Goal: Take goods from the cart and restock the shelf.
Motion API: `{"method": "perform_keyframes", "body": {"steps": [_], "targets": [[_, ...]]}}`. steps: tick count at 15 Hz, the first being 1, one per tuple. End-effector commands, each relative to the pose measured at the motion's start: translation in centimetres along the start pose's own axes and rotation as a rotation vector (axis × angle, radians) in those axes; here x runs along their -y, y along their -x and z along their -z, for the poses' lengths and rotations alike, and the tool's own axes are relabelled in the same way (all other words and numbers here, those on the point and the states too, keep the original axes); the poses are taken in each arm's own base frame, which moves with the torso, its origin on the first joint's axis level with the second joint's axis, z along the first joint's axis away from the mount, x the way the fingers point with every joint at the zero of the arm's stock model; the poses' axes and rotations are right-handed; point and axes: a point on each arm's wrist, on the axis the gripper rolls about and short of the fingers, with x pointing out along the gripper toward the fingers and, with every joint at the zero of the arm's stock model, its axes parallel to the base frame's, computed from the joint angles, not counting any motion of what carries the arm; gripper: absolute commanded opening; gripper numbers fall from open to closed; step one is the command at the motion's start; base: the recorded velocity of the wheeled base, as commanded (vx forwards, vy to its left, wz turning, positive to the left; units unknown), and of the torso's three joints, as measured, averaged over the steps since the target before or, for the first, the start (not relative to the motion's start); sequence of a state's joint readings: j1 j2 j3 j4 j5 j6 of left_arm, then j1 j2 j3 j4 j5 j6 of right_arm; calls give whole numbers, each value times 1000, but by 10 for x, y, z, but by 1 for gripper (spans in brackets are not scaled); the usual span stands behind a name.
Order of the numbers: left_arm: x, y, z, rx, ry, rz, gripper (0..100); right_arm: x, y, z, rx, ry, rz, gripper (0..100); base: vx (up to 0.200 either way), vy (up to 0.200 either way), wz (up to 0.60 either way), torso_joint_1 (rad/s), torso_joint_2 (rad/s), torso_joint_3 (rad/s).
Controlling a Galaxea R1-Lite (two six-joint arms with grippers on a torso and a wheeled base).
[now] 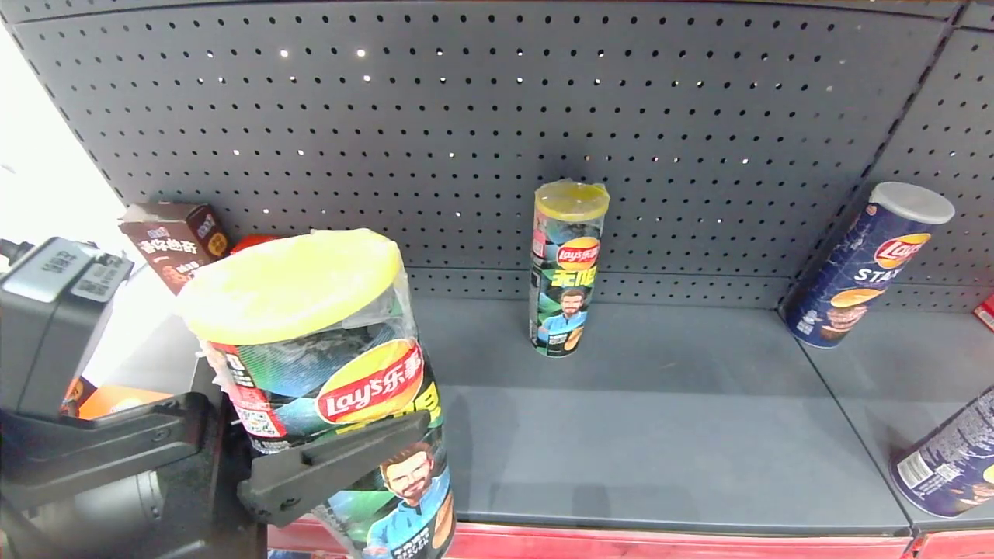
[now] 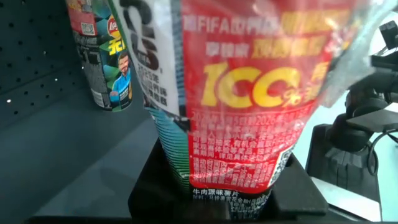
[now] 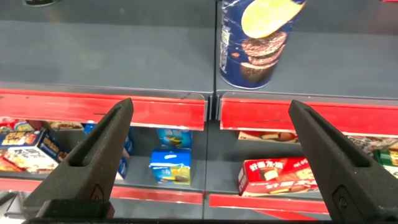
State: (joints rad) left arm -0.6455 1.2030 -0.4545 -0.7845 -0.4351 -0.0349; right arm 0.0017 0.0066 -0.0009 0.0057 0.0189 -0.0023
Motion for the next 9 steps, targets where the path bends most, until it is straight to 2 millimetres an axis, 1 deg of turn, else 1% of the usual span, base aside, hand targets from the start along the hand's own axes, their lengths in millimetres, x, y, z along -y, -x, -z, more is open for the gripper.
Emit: {"method": "perform_keyframes", "body": {"steps": [1,2,3,4,6,8,9], "targets": [[-1,0,0,-2,0,1,0,-1,3,-11,33,25,-25,100,0,0,0,0,0,0],[0,0,-1,-1,1,7,0,-1,8,-70,75,27,-80,100,0,0,0,0,0,0],[1,-1,-1,-1,1,21,0,-2,-12,-93,-68,21,-132,100,0,0,0,0,0,0],[-1,-1,0,-3,1,15,0,-2,-12,-98,-55,28,-146,100,0,0,0,0,0,0],[-3,0,2,-9,7,-1,0,-4,-14,-97,-56,68,-308,100,0,0,0,0,0,0],[-6,1,2,-8,6,-13,0,-6,-22,-109,-71,75,-437,100,0,0,0,0,0,0],[-6,1,2,-9,10,-18,0,-10,-33,-118,-104,76,-569,100,0,0,0,0,0,0]]}}
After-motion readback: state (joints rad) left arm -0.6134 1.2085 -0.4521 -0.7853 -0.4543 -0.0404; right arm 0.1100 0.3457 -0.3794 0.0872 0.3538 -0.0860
